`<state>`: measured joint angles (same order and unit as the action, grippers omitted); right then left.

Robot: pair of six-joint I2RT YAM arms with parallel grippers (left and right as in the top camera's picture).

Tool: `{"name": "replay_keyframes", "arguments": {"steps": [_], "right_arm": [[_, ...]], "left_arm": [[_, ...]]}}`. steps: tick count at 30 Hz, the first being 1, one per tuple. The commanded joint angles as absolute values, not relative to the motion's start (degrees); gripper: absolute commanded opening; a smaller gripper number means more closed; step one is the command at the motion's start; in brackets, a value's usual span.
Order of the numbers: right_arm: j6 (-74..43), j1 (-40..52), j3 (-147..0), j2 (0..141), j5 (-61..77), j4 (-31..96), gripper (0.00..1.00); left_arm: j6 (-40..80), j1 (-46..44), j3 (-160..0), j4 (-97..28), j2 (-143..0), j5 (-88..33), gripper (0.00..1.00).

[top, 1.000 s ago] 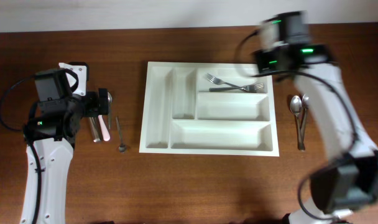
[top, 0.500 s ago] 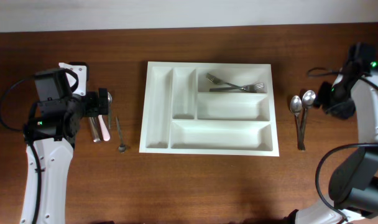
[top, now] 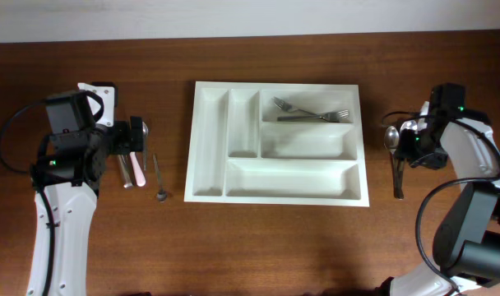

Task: Pack container
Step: 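Return the right gripper and grasp a metal spoon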

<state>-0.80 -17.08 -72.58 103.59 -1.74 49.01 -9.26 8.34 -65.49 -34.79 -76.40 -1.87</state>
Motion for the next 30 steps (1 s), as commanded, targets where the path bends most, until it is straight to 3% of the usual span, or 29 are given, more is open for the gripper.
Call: {"name": "replay_keyframes", "arguments": {"steps": [1,13,21,26,30], "right_arm": [[6.0,-15.68,-71.4,103.77,3.01,47.42,0.52],[5.58,-15.44,-71.4,110.54,2.81,41.45,0.51],[5.56,-15.44,-71.4,114.06,2.98,40.21,0.43],[5.56,-15.44,-71.4,114.63,2.96,40.23,0.28],[5.56,-15.44,-71.4,114.63,2.68,40.38,0.1]], "left_arm": [[-9.98,8.58,-66.81,-34.81,-76.55,-1.67,0.99],[-9.98,8.58,-66.81,-34.81,-76.55,-1.67,0.99],[-9.98,8.58,-66.81,-34.81,-76.55,-1.67,0.99],[-9.98,8.58,-66.81,-34.81,-76.55,-1.67,0.99],[-9.98,8.58,-66.81,-34.81,-76.55,-1.67,0.99]]}}
